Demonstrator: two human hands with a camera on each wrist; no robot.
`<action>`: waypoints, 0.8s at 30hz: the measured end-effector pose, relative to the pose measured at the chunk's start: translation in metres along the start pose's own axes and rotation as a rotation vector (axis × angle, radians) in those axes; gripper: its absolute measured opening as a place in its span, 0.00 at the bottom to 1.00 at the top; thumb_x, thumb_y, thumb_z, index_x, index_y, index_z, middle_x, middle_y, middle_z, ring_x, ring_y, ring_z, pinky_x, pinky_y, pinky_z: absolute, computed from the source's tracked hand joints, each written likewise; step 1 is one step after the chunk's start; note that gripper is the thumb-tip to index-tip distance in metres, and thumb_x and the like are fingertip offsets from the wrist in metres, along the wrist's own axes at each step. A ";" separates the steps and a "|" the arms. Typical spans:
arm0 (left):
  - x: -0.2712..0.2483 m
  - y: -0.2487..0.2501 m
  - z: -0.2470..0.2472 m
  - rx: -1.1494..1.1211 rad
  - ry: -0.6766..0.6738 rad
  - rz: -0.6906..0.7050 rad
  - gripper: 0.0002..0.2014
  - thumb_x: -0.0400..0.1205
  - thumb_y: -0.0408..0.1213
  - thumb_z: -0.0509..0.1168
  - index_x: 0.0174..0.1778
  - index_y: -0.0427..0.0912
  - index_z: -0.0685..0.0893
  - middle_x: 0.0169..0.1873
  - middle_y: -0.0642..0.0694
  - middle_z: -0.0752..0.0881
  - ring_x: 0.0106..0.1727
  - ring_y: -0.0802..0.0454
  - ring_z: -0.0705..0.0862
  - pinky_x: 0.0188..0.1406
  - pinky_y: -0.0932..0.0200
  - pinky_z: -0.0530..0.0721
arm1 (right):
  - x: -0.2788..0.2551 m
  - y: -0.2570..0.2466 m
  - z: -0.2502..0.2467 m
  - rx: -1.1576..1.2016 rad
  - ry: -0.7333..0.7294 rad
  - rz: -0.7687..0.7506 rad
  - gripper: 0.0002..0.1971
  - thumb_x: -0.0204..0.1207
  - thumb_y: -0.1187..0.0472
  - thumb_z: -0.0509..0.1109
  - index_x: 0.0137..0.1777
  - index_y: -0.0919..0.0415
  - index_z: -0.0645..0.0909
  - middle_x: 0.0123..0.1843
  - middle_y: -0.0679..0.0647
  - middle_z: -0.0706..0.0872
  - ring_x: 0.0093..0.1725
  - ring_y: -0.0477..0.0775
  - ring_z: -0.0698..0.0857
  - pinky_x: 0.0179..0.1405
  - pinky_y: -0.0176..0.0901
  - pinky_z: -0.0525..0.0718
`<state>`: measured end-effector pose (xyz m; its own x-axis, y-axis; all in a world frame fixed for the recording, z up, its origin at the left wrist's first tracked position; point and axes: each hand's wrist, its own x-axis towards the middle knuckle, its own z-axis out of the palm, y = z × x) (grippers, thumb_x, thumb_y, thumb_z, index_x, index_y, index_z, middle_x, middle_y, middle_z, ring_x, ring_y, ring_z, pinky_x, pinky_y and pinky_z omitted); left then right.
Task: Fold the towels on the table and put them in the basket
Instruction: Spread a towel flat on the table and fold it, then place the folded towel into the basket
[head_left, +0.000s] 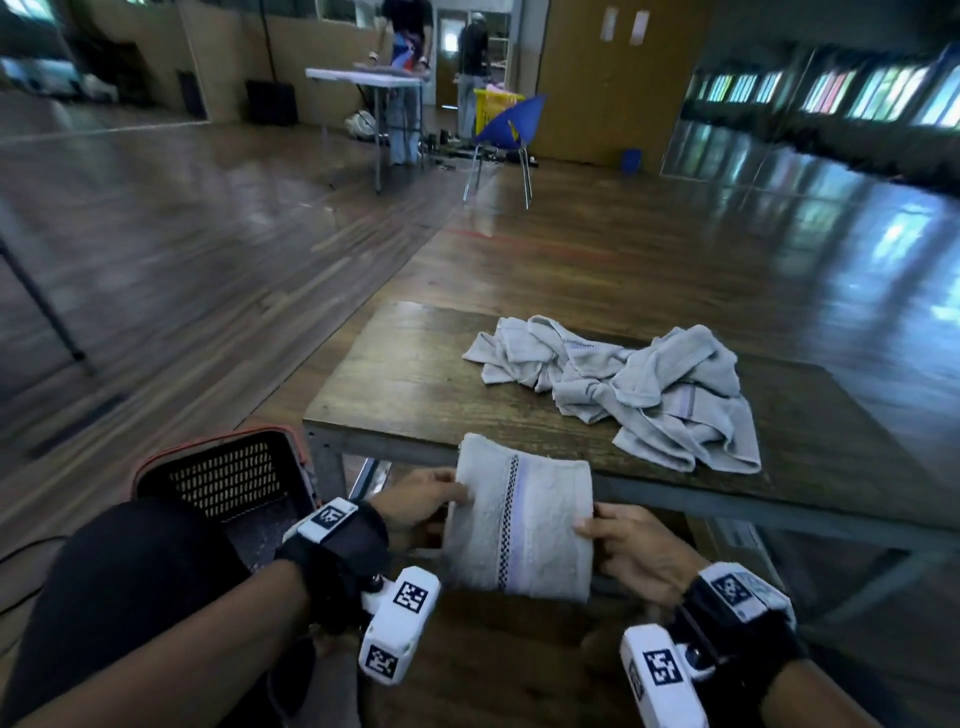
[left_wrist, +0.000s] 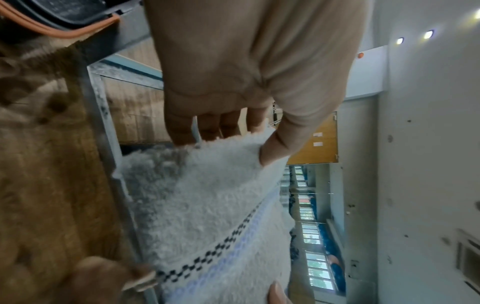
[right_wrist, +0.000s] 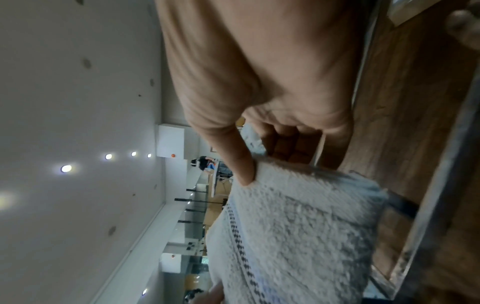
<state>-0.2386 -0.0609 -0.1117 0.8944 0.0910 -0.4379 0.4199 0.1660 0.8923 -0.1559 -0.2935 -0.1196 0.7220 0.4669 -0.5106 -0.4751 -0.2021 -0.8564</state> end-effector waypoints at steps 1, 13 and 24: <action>-0.008 0.009 0.000 -0.020 0.001 0.027 0.09 0.79 0.24 0.59 0.43 0.40 0.81 0.26 0.46 0.81 0.17 0.55 0.75 0.15 0.70 0.70 | -0.008 -0.010 0.003 0.016 -0.029 -0.022 0.16 0.68 0.72 0.70 0.58 0.71 0.82 0.51 0.64 0.90 0.53 0.61 0.87 0.51 0.53 0.85; -0.081 0.086 -0.062 -0.116 0.275 0.297 0.05 0.80 0.41 0.66 0.50 0.52 0.85 0.44 0.45 0.82 0.40 0.48 0.80 0.37 0.56 0.78 | -0.008 -0.138 0.089 -0.216 -0.138 -0.383 0.15 0.78 0.66 0.66 0.64 0.69 0.77 0.63 0.67 0.84 0.63 0.68 0.82 0.68 0.69 0.76; -0.077 -0.057 -0.199 -0.233 0.659 -0.077 0.08 0.81 0.29 0.57 0.40 0.43 0.78 0.28 0.46 0.74 0.22 0.54 0.73 0.15 0.71 0.70 | 0.132 -0.020 0.248 -0.499 -0.329 -0.069 0.09 0.80 0.64 0.63 0.57 0.62 0.80 0.51 0.61 0.87 0.49 0.62 0.84 0.45 0.53 0.82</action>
<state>-0.3618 0.1184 -0.1507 0.5525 0.6345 -0.5405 0.3684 0.3958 0.8412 -0.1763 -0.0141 -0.1510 0.5110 0.7194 -0.4704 -0.0817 -0.5041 -0.8597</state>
